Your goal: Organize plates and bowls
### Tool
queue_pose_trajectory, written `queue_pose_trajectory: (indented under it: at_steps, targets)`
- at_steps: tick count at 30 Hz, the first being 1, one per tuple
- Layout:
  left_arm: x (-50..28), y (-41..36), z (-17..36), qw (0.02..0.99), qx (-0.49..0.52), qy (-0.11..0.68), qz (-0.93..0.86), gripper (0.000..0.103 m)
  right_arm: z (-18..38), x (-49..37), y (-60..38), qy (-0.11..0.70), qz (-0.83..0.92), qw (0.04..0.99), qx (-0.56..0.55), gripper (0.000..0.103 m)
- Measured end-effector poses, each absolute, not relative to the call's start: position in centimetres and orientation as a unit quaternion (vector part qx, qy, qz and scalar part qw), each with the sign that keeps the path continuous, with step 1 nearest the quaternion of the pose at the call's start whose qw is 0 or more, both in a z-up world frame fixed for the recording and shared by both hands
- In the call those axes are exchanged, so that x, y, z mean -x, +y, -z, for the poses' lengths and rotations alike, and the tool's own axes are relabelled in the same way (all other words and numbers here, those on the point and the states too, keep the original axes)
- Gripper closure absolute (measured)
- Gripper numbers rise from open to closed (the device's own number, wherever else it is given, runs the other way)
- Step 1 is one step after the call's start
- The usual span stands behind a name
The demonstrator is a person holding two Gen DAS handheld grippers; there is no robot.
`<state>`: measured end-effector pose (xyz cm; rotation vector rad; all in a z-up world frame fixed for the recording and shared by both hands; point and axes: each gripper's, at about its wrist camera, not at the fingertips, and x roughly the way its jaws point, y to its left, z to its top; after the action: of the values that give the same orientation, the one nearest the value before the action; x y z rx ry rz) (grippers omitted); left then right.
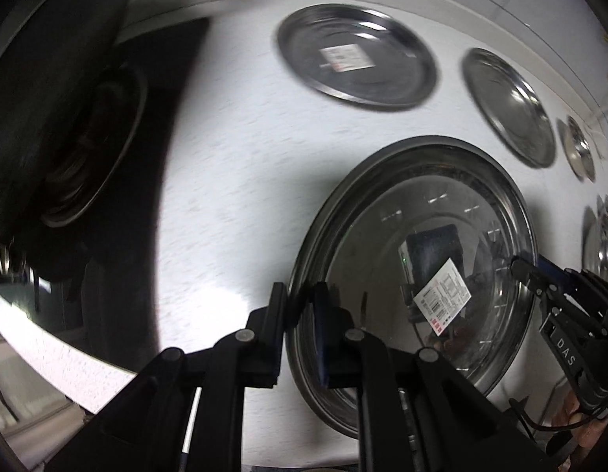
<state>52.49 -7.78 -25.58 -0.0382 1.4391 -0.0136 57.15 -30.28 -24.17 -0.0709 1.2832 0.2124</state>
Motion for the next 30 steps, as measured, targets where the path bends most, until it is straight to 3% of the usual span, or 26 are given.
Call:
queue_pose_trajectory:
  at_steps: [19,21,23,30]
  targets:
    - [-51.3,-4.3,28.2,0.737,0.046,0.673,-0.029,0.089,27.2,-58.3,-24.9,0.611,-0.121,0.778,0.084,0.087]
    - [-51.7,-4.7,28.4,0.739,0.045,0.671,-0.036,0.087,26.8,-57.8,-25.3,0.607,-0.123,0.781,0.080,0.075]
    - [-51.9,-5.2,27.8,0.746,0.031,0.663,-0.046,0.086,26.0,-56.9,-25.8,0.595,-0.118,0.790,0.091,0.027]
    - [-53.0,-8.6,22.3,0.787,-0.031,0.613,-0.058,0.086,21.9,-57.1,-28.9,0.554,-0.099,0.823,0.079,0.025]
